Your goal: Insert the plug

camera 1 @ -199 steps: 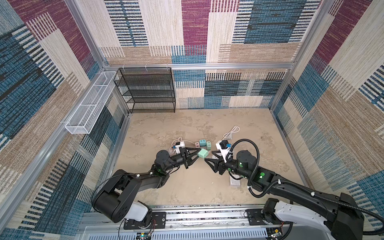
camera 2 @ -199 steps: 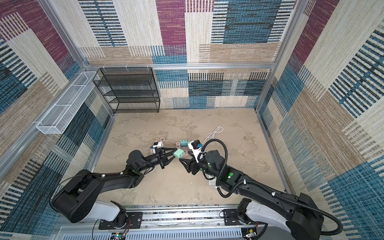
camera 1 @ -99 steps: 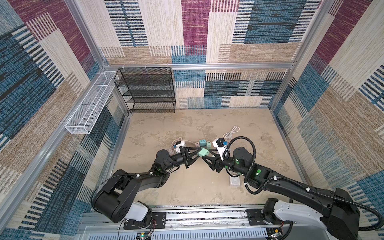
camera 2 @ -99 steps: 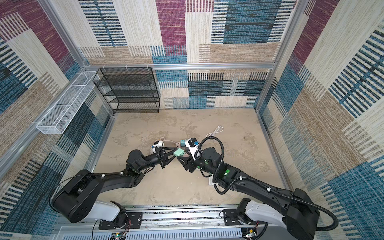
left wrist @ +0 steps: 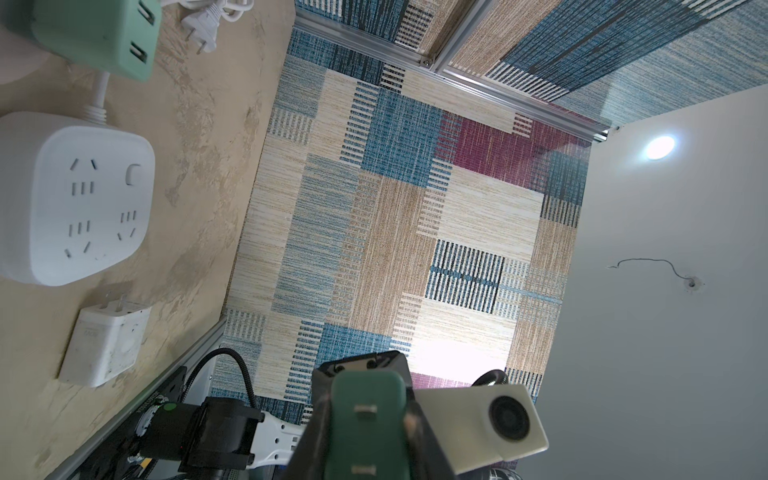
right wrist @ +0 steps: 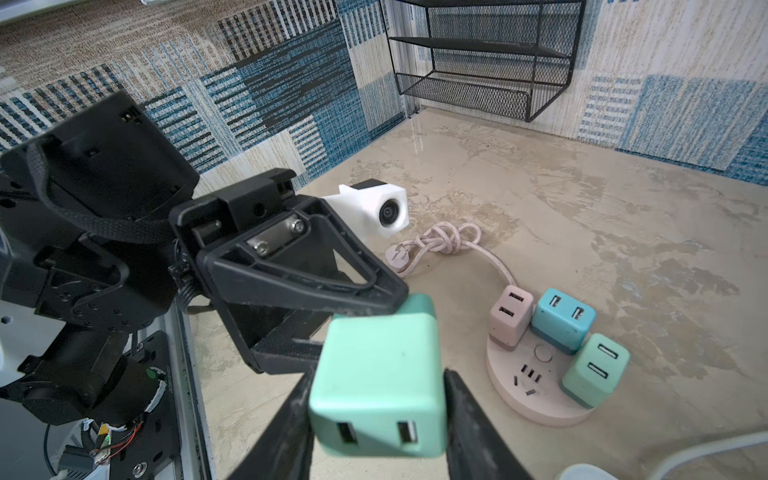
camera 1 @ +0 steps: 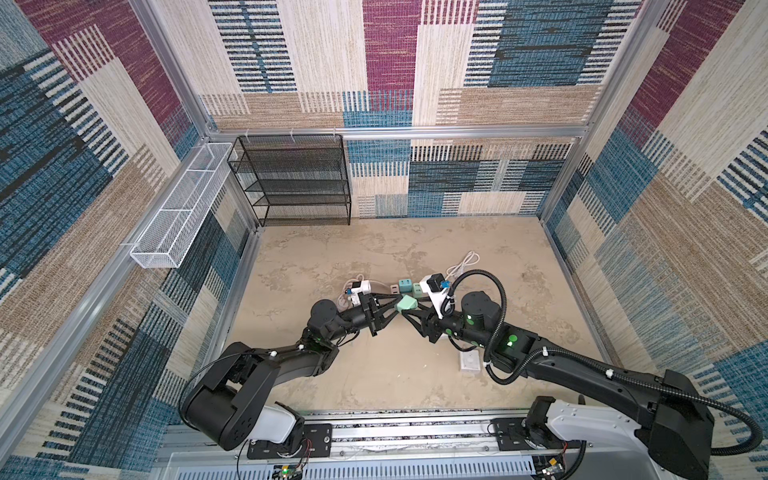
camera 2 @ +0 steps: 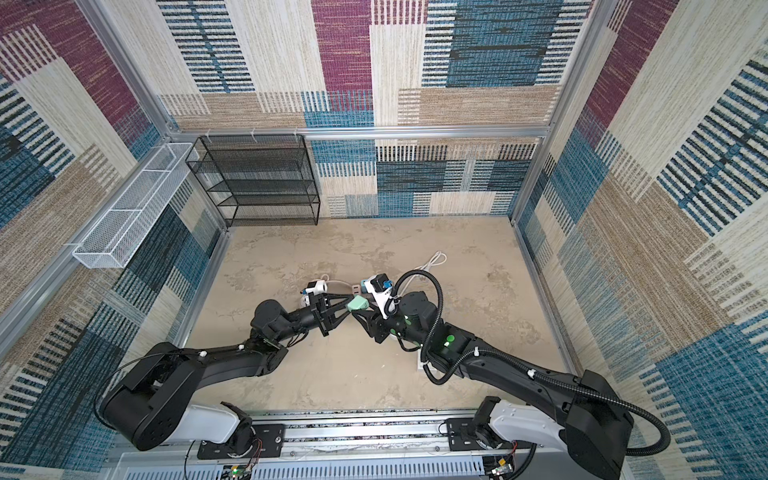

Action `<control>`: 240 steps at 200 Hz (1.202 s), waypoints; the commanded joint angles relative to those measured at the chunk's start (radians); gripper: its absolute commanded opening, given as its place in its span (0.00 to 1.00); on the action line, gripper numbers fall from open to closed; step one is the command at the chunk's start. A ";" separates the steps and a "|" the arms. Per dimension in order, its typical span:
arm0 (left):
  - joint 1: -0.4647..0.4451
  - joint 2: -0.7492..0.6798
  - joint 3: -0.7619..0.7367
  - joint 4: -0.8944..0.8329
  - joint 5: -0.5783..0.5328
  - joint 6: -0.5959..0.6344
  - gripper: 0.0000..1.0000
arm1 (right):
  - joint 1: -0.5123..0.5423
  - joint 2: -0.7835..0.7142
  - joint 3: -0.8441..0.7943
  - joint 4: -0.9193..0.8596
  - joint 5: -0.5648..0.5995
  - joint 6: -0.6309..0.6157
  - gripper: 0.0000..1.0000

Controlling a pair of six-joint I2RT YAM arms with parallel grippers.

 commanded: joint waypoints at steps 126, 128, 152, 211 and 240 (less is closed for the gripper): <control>-0.003 0.029 -0.015 0.062 0.024 -0.013 0.50 | 0.000 0.013 0.019 -0.018 -0.006 0.004 0.09; -0.003 0.028 -0.015 0.060 0.025 -0.012 0.55 | 0.000 0.012 0.019 -0.020 -0.004 0.005 0.07; 0.000 0.009 -0.009 0.005 0.031 0.024 1.00 | 0.001 0.016 0.021 -0.066 0.027 0.035 0.00; 0.077 -0.221 0.070 -0.626 0.065 0.386 1.00 | -0.001 0.014 0.062 -0.249 0.117 0.137 0.00; 0.089 -0.399 0.270 -1.383 -0.114 0.838 1.00 | -0.015 0.052 0.165 -0.414 0.172 0.212 0.00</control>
